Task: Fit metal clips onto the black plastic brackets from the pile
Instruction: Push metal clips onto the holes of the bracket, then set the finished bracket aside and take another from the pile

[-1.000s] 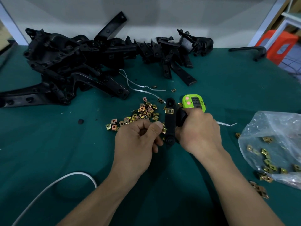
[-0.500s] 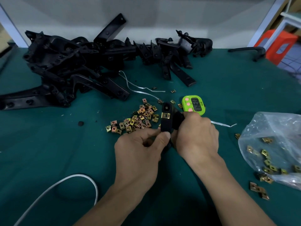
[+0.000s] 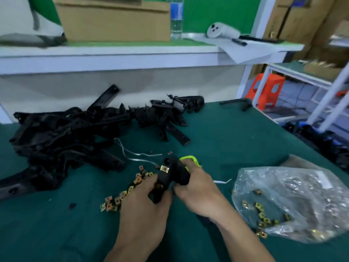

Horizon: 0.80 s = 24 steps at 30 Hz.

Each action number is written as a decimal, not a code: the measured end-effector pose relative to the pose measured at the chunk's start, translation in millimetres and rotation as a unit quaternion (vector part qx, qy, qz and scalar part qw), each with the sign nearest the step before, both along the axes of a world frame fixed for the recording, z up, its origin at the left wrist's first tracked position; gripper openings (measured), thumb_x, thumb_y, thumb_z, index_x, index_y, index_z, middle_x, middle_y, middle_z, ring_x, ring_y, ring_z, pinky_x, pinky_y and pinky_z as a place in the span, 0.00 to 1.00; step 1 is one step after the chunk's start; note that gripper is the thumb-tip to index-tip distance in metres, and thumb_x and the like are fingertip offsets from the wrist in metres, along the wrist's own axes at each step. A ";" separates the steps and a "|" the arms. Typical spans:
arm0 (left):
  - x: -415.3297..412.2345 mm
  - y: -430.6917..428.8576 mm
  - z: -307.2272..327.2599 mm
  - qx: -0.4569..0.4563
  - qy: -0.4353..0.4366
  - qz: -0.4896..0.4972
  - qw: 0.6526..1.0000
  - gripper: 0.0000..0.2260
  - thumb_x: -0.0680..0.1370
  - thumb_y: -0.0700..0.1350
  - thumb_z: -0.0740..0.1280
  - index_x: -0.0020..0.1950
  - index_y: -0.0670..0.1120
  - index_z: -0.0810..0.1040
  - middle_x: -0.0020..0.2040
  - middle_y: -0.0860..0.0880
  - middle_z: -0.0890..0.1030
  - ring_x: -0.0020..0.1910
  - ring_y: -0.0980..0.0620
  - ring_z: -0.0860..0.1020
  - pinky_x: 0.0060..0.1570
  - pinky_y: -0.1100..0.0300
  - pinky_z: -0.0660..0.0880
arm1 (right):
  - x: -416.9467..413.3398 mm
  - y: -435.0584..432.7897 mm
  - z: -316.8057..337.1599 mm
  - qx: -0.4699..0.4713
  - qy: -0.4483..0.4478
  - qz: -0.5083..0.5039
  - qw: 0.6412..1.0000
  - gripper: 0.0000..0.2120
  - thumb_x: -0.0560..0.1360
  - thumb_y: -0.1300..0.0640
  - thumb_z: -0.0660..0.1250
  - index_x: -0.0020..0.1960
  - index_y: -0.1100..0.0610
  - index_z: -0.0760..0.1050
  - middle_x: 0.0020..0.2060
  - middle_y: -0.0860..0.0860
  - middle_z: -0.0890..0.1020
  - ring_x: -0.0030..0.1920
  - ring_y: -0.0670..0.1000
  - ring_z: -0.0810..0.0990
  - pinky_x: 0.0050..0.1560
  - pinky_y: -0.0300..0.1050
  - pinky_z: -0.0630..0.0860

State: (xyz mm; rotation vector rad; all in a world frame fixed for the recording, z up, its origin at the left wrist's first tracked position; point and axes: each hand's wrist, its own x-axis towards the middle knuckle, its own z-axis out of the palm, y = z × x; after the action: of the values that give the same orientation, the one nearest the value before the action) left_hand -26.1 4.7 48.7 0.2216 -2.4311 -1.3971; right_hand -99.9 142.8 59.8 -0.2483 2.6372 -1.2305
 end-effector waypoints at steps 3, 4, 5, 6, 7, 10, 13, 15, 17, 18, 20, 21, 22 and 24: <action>-26.8 24.0 32.3 0.003 0.030 -0.035 0.999 0.11 0.78 0.48 0.68 0.45 0.67 0.78 0.37 0.65 0.81 0.35 0.63 0.78 0.32 0.70 0.72 | 9.9 39.0 28.2 -0.175 -0.082 0.008 0.981 0.11 0.67 0.56 0.63 0.49 0.46 0.72 0.35 0.57 0.82 0.29 0.54 0.79 0.29 0.45 0.75; -36.9 35.8 41.3 0.018 0.038 -0.039 0.998 0.12 0.79 0.47 0.69 0.45 0.67 0.77 0.38 0.66 0.82 0.36 0.64 0.79 0.33 0.70 0.73 | 15.7 55.7 35.7 -0.234 -0.116 0.001 0.965 0.12 0.68 0.58 0.63 0.50 0.49 0.73 0.35 0.60 0.82 0.29 0.56 0.79 0.29 0.45 0.75; -46.8 49.8 48.2 0.034 0.044 -0.045 0.997 0.11 0.79 0.47 0.69 0.46 0.66 0.78 0.39 0.65 0.82 0.37 0.64 0.80 0.33 0.69 0.73 | 21.3 73.5 41.4 -0.287 -0.141 -0.011 0.948 0.12 0.68 0.59 0.64 0.52 0.53 0.73 0.36 0.62 0.82 0.29 0.57 0.79 0.30 0.43 0.74; -55.7 66.8 54.2 0.052 0.048 -0.055 0.996 0.10 0.79 0.47 0.69 0.47 0.66 0.79 0.39 0.65 0.83 0.37 0.63 0.80 0.34 0.66 0.74 | 26.7 92.0 45.6 -0.327 -0.148 -0.031 0.933 0.12 0.70 0.60 0.64 0.54 0.56 0.73 0.37 0.64 0.82 0.29 0.57 0.79 0.30 0.42 0.74; -63.7 87.1 59.2 0.068 0.051 -0.070 0.994 0.10 0.78 0.48 0.70 0.47 0.66 0.79 0.39 0.64 0.83 0.37 0.63 0.81 0.35 0.64 0.75 | 32.3 112.2 49.4 -0.355 -0.145 -0.061 0.921 0.11 0.73 0.62 0.65 0.55 0.59 0.73 0.37 0.65 0.82 0.29 0.57 0.79 0.30 0.42 0.75; -82.5 153.9 73.8 0.095 0.035 -0.140 0.985 0.09 0.71 0.54 0.69 0.47 0.69 0.81 0.39 0.66 0.84 0.38 0.65 0.81 0.33 0.69 0.74 | 47.5 170.7 56.6 -0.397 -0.124 -0.171 0.893 0.09 0.78 0.65 0.64 0.57 0.63 0.76 0.39 0.67 0.82 0.31 0.58 0.79 0.30 0.44 0.76; -104.7 226.5 75.8 0.113 -0.045 -0.232 0.965 0.10 0.67 0.54 0.68 0.44 0.68 0.83 0.36 0.64 0.84 0.35 0.65 0.81 0.31 0.71 0.74 | 61.5 224.9 57.7 -0.412 -0.097 -0.263 0.867 0.08 0.78 0.65 0.64 0.55 0.65 0.76 0.41 0.68 0.83 0.34 0.59 0.80 0.34 0.47 0.78; -120.4 279.0 70.3 0.088 -0.109 -0.275 0.951 0.10 0.66 0.52 0.68 0.42 0.64 0.85 0.32 0.60 0.84 0.30 0.62 0.80 0.25 0.70 0.70 | 61.6 258.2 55.0 -0.418 -0.086 -0.328 0.843 0.08 0.76 0.65 0.65 0.52 0.68 0.77 0.39 0.66 0.82 0.34 0.59 0.80 0.34 0.47 0.77; -138.0 331.8 72.8 0.125 -0.170 -0.310 0.927 0.05 0.67 0.45 0.70 0.39 0.49 0.85 0.27 0.55 0.80 0.27 0.55 0.76 0.26 0.65 0.70 | 44.2 292.9 58.4 -0.439 -0.078 -0.389 0.806 0.08 0.74 0.63 0.65 0.50 0.67 0.77 0.36 0.64 0.81 0.32 0.58 0.80 0.31 0.45 0.73; -147.3 353.8 81.2 0.176 -0.205 -0.332 0.904 0.01 0.69 0.41 0.72 0.37 0.44 0.83 0.25 0.52 0.78 0.28 0.52 0.74 0.27 0.62 0.68 | 26.5 311.6 64.5 -0.462 -0.073 -0.411 0.783 0.06 0.76 0.62 0.65 0.50 0.65 0.76 0.34 0.62 0.81 0.29 0.56 0.79 0.28 0.42 0.70; -164.8 383.5 104.3 0.320 -0.258 -0.340 0.846 0.08 0.75 0.41 0.73 0.37 0.43 0.77 0.25 0.49 0.78 0.30 0.51 0.74 0.29 0.61 0.70 | -20.5 352.9 82.2 -0.511 -0.033 -0.450 0.732 0.07 0.80 0.57 0.63 0.52 0.60 0.75 0.33 0.58 0.81 0.26 0.53 0.77 0.28 0.40 0.70; -172.4 393.2 115.3 0.397 -0.269 -0.327 0.814 0.10 0.77 0.44 0.72 0.39 0.44 0.76 0.26 0.48 0.80 0.30 0.50 0.77 0.29 0.61 0.73 | -41.7 373.1 89.0 -0.527 -0.009 -0.464 0.712 0.10 0.81 0.53 0.63 0.53 0.60 0.76 0.33 0.57 0.80 0.27 0.53 0.76 0.32 0.43 0.73; -179.5 401.1 124.6 0.451 -0.280 -0.307 0.790 0.11 0.78 0.47 0.72 0.40 0.44 0.74 0.27 0.46 0.81 0.28 0.48 0.79 0.27 0.62 0.74 | -57.6 388.9 91.5 -0.524 -0.002 -0.478 0.705 0.14 0.81 0.48 0.63 0.52 0.60 0.75 0.33 0.57 0.79 0.28 0.54 0.76 0.38 0.47 0.76; -185.2 406.0 131.9 0.471 -0.298 -0.291 0.778 0.13 0.79 0.49 0.72 0.41 0.45 0.73 0.31 0.45 0.82 0.26 0.46 0.79 0.33 0.61 0.77 | -77.5 407.2 79.9 -0.486 -0.043 -0.490 0.722 0.20 0.79 0.42 0.64 0.51 0.61 0.75 0.41 0.58 0.81 0.40 0.57 0.81 0.51 0.56 0.78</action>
State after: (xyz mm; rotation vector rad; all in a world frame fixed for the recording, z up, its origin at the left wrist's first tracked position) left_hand -211.4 410.6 180.5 0.1421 -1.9923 -3.1901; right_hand -177.4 550.0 139.8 1.1753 1.6499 -2.7289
